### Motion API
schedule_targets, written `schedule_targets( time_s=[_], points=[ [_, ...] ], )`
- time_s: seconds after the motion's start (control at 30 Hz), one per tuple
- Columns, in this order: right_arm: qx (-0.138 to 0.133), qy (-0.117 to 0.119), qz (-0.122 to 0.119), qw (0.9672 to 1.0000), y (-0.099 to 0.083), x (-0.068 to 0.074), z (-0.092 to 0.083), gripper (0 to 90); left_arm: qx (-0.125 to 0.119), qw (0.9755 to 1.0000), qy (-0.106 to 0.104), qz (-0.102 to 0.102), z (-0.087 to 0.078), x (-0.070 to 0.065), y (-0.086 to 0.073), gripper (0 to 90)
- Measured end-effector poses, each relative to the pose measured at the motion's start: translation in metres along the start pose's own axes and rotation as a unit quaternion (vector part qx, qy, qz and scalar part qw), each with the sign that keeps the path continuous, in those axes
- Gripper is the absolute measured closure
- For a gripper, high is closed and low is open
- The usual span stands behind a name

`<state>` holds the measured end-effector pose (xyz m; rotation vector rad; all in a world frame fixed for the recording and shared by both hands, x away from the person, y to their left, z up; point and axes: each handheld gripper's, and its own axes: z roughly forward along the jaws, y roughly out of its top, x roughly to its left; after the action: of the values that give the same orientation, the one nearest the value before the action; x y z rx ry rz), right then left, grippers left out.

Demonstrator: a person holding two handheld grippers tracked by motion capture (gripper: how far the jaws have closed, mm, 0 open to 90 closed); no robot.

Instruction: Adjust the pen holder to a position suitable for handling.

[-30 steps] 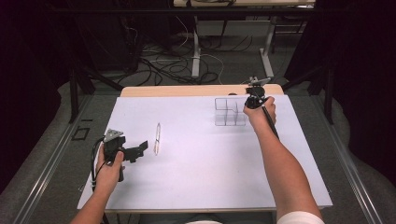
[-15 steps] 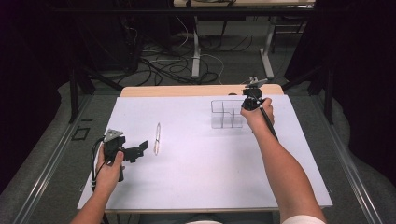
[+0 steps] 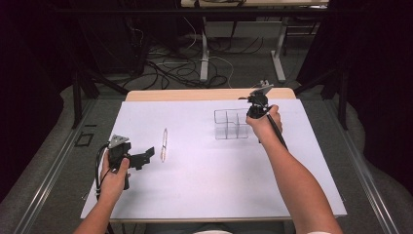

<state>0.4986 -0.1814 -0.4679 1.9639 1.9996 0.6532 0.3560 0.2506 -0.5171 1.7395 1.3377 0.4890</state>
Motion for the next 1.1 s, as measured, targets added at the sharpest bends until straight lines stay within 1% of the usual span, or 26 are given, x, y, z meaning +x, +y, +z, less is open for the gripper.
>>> schedule_targets(
  time_s=[0.03,0.07,0.1,0.13,0.17,0.2,0.23,0.27,0.3,0.33,0.37,0.4,0.47,0.5,0.57,0.6,0.67,0.7,0.73,0.83,0.97,1.0,1.03,1.1],
  points=[
    [0.010,-0.008,-0.001,0.9999,-0.001,0.003,-0.001,88.3,0.000,1.0000,0.000,0.000,0.000,0.000,0.000,0.2],
    [0.013,-0.005,-0.005,0.9999,-0.001,0.005,-0.002,88.3,0.000,1.0000,0.000,0.001,0.000,0.000,0.000,0.2],
    [0.012,-0.004,0.001,0.9999,-0.002,0.008,-0.002,88.3,0.000,1.0000,0.000,0.001,0.000,0.000,0.000,0.2],
    [0.017,-0.003,-0.006,0.9998,-0.003,0.009,-0.003,88.3,0.000,1.0000,0.000,0.001,0.000,0.000,0.000,0.2],
    [0.020,0.000,-0.008,0.9998,-0.005,0.014,-0.003,88.2,0.000,1.0000,0.001,0.000,0.000,0.000,0.000,0.3],
    [0.020,0.000,-0.008,0.9998,-0.005,0.014,-0.003,88.2,-0.001,1.0000,0.000,0.000,-0.001,0.000,0.000,0.3],
    [0.018,0.004,-0.008,0.9998,-0.006,0.016,-0.003,88.2,-0.001,1.0000,0.000,0.000,-0.001,0.000,0.000,0.3],
    [0.022,0.003,-0.005,0.9997,-0.007,0.020,-0.004,88.2,-0.001,1.0000,0.000,0.001,-0.001,0.000,0.000,0.2],
    [0.025,0.002,-0.009,0.9996,-0.008,0.021,-0.004,88.2,0.000,1.0000,0.000,0.000,0.000,0.000,0.000,0.2],
    [0.024,0.006,-0.007,0.9997,-0.009,0.025,-0.004,88.2,0.000,1.0000,0.000,0.000,0.000,0.000,0.000,0.3],
    [0.029,0.002,-0.012,0.9995,-0.010,0.029,-0.004,88.2,0.000,1.0000,0.000,0.000,0.000,0.000,0.000,0.2],
    [0.029,0.002,-0.012,0.9995,-0.010,0.029,-0.004,88.2,-0.001,1.0000,0.000,0.000,0.000,0.000,0.000,0.2],
    [0.026,0.011,-0.011,0.9995,-0.011,0.033,-0.003,88.2,-0.001,1.0000,0.000,0.000,-0.001,0.000,0.000,0.3],
    [0.032,0.004,-0.016,0.9994,-0.011,0.035,-0.004,88.2,-0.001,1.0000,0.000,0.000,-0.001,0.000,0.000,0.3],
    [0.031,0.004,-0.020,0.9993,-0.012,0.039,-0.004,88.2,-0.001,1.0000,0.000,0.000,-0.001,0.000,0.000,0.2],
    [0.031,0.004,-0.016,0.9994,-0.012,0.041,-0.004,88.3,-0.001,1.0000,0.000,0.000,-0.001,0.000,0.000,0.2],
    [0.031,0.005,-0.021,0.9993,-0.013,0.042,-0.003,88.2,-0.001,1.0000,0.000,0.000,0.000,0.000,0.000,0.2],
    [0.025,0.008,-0.019,0.9995,-0.013,0.043,-0.003,88.2,-0.001,1.0000,0.000,0.000,0.000,0.000,0.000,0.2],
    [0.031,0.006,-0.021,0.9993,-0.013,0.043,-0.003,88.1,-0.001,1.0000,0.000,0.000,0.000,0.000,0.000,0.3],
    [0.032,0.010,-0.018,0.9993,-0.013,0.043,-0.003,87.9,0.000,1.0000,0.000,0.000,0.000,0.000,0.000,0.3],
    [0.043,0.025,-0.013,0.9987,-0.015,0.045,-0.004,87.1,0.000,1.0000,0.000,0.000,0.000,0.000,0.000,0.2],
    [0.046,0.033,-0.008,0.9984,-0.015,0.046,-0.005,86.9,0.000,1.0000,0.000,0.000,0.000,0.000,0.000,0.2],
    [0.049,0.033,-0.012,0.9982,-0.016,0.046,-0.004,86.8,0.000,1.0000,0.000,0.000,0.000,0.000,0.000,0.3],
    [0.056,0.041,-0.003,0.9976,-0.016,0.047,-0.005,86.4,0.000,1.0000,0.000,0.000,0.000,0.000,0.000,0.3]
  ],
)
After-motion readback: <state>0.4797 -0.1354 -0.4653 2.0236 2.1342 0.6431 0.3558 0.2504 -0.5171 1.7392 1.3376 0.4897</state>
